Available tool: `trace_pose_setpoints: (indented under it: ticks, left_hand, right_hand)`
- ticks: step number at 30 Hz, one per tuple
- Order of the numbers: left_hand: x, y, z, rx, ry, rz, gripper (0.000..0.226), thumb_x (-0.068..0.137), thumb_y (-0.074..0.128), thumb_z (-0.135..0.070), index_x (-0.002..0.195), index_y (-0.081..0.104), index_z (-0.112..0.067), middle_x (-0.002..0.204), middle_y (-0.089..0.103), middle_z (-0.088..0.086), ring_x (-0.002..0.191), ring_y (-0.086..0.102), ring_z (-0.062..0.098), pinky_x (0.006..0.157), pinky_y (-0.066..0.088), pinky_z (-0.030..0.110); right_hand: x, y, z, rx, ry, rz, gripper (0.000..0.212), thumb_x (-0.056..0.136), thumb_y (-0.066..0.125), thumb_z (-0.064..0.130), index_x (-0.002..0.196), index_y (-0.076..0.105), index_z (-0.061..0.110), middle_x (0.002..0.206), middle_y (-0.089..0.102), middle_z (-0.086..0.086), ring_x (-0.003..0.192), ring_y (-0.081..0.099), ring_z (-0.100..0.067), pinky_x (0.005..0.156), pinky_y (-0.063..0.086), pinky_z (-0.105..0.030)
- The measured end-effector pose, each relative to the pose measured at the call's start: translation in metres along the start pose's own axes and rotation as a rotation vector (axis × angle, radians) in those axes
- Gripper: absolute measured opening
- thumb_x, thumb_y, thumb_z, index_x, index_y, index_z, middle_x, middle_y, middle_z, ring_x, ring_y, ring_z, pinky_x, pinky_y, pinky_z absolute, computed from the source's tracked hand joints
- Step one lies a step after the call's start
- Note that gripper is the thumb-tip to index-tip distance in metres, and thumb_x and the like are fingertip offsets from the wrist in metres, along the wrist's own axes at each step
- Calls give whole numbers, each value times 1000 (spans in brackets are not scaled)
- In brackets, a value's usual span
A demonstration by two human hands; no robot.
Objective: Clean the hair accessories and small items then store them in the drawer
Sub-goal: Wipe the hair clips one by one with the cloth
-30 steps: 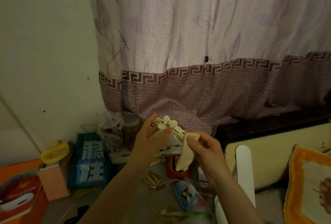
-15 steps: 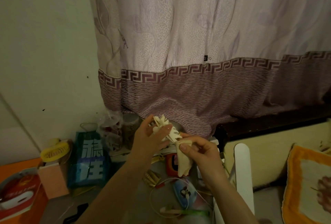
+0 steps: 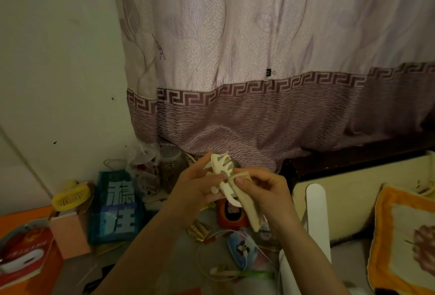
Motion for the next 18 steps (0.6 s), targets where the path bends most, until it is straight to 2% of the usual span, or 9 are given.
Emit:
trace_pose_setpoints:
  ticks: [3,5,7,10,14,16,18]
  left_hand:
    - [-3,2,1,0,-12,25,59,80,60,5,132,50,-21,111,70,3,100,68,20,82,57,38]
    - [-5,2,3,26,-18,51,60,77,65,5,128,52,-24,114,69,1,101,67,20,81,57,38]
    - [-8,3,4,85,-31,106,64,70,72,0,126,56,-26,116,68,2,107,65,22,88,54,43]
    - [-14,4,8,162,-54,176,62,70,67,-9,128,55,-29,123,65,1,113,62,24,96,48,51]
    - [-16,8,11,173,-57,201,57,68,67,-7,117,59,-36,118,68,-4,109,64,21,93,50,48]
    - [-16,7,12,168,-57,197,55,68,67,-5,112,62,-38,116,69,-5,107,65,20,90,52,45]
    - [-15,5,13,177,-62,184,59,68,67,-6,119,58,-34,117,68,-6,108,64,20,92,51,47]
  right_hand:
    - [2,2,-4,-83,-36,-69,19,77,75,11,88,78,26,100,66,-22,90,65,-35,78,57,-42]
    - [2,3,-4,-77,-39,-109,20,78,74,8,90,78,23,96,64,-27,87,64,-35,77,57,-37]
    - [3,4,0,-45,-42,-132,23,78,73,3,87,77,24,91,66,-24,82,66,-26,70,56,-27]
    - [5,4,3,-33,-38,-139,23,78,73,5,85,77,26,89,69,-19,80,67,-25,70,56,-28]
    - [6,3,3,1,-16,-158,20,80,71,4,88,75,22,83,71,-13,74,67,-17,65,54,-22]
    - [5,2,0,-13,-18,-163,21,79,72,4,89,73,22,73,65,-9,69,63,-16,63,54,-23]
    - [4,0,-6,-26,-5,-173,18,79,73,5,86,71,21,74,59,-11,70,59,-20,65,53,-33]
Point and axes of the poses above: each hand's wrist, its own x-axis towards the middle knuckle, its own y-axis out of the palm, z = x × y, the point moved 2 cm from there along x, towards the middle knuckle
